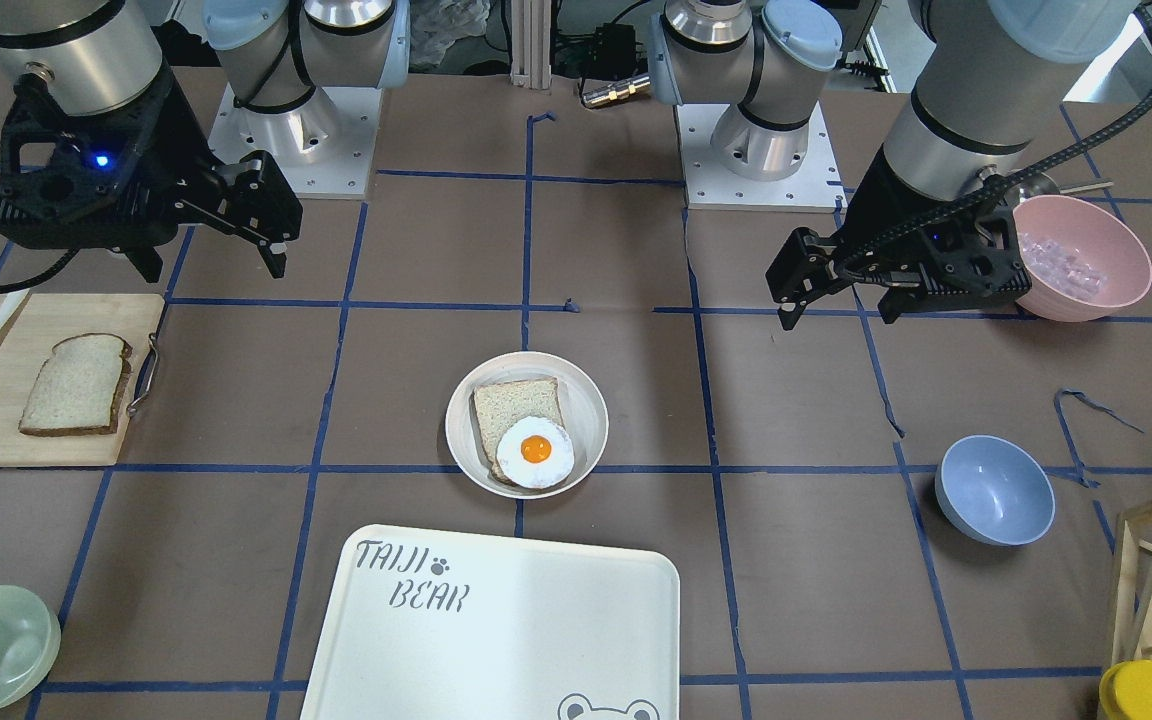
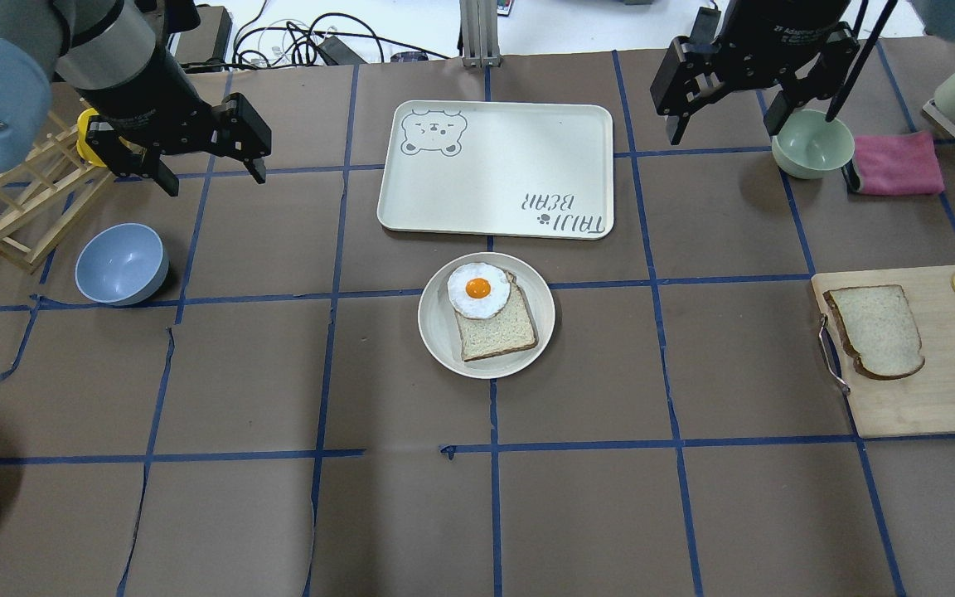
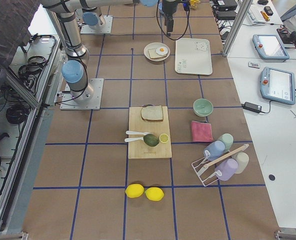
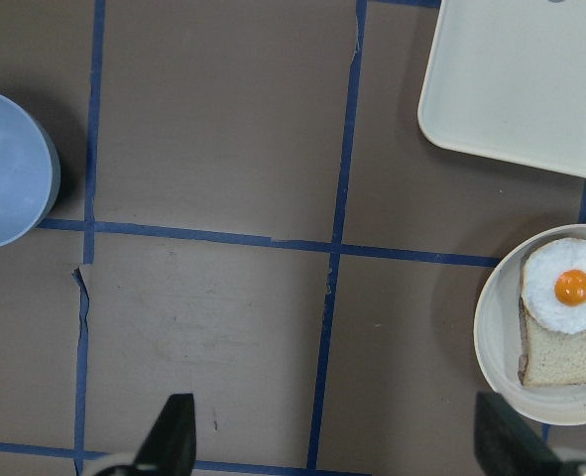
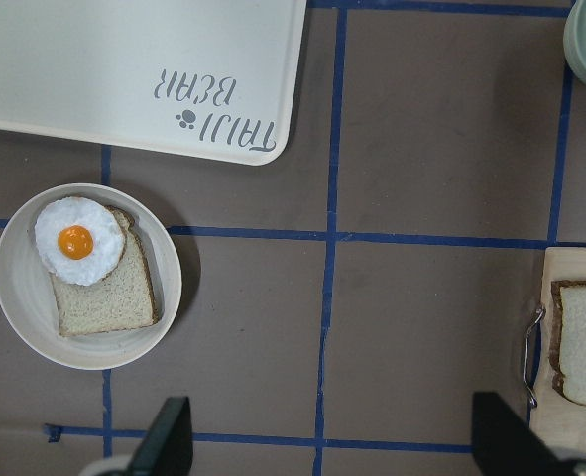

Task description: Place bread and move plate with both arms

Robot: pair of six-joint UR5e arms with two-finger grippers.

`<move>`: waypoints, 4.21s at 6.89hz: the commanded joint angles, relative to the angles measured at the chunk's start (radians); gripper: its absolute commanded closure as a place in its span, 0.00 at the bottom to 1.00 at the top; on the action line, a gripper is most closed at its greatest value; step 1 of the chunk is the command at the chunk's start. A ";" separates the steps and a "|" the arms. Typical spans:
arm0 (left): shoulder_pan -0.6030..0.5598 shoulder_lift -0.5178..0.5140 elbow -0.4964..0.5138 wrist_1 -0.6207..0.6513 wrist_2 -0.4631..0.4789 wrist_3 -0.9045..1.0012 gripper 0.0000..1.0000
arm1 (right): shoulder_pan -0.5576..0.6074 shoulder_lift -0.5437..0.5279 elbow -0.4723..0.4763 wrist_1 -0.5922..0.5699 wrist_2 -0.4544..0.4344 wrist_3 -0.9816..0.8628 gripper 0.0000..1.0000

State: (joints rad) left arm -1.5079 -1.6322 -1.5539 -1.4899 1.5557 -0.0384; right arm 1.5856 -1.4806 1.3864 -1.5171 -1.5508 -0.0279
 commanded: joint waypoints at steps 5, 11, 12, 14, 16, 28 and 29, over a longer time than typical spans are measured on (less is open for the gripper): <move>0.002 0.003 -0.002 -0.003 0.004 0.000 0.00 | 0.002 0.006 -0.020 -0.006 -0.027 0.002 0.00; 0.000 0.002 -0.002 -0.001 0.003 0.000 0.00 | -0.031 0.004 0.112 -0.008 -0.124 -0.001 0.00; 0.002 0.002 -0.002 -0.001 0.003 0.000 0.00 | -0.101 0.002 0.172 -0.026 -0.303 -0.006 0.00; 0.002 0.002 -0.002 -0.001 0.004 0.000 0.00 | -0.235 0.005 0.309 -0.105 -0.316 -0.113 0.11; 0.002 0.002 -0.003 -0.003 0.004 0.000 0.00 | -0.355 0.029 0.550 -0.489 -0.310 -0.182 0.07; 0.002 0.003 -0.031 0.000 0.006 0.000 0.00 | -0.360 0.183 0.729 -0.881 -0.342 -0.306 0.68; 0.002 0.002 -0.028 0.002 0.006 0.000 0.00 | -0.360 0.184 0.729 -0.881 -0.342 -0.311 0.68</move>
State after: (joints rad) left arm -1.5058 -1.6300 -1.5817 -1.4890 1.5618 -0.0384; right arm 1.2252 -1.2978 2.1144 -2.3982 -1.8934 -0.3326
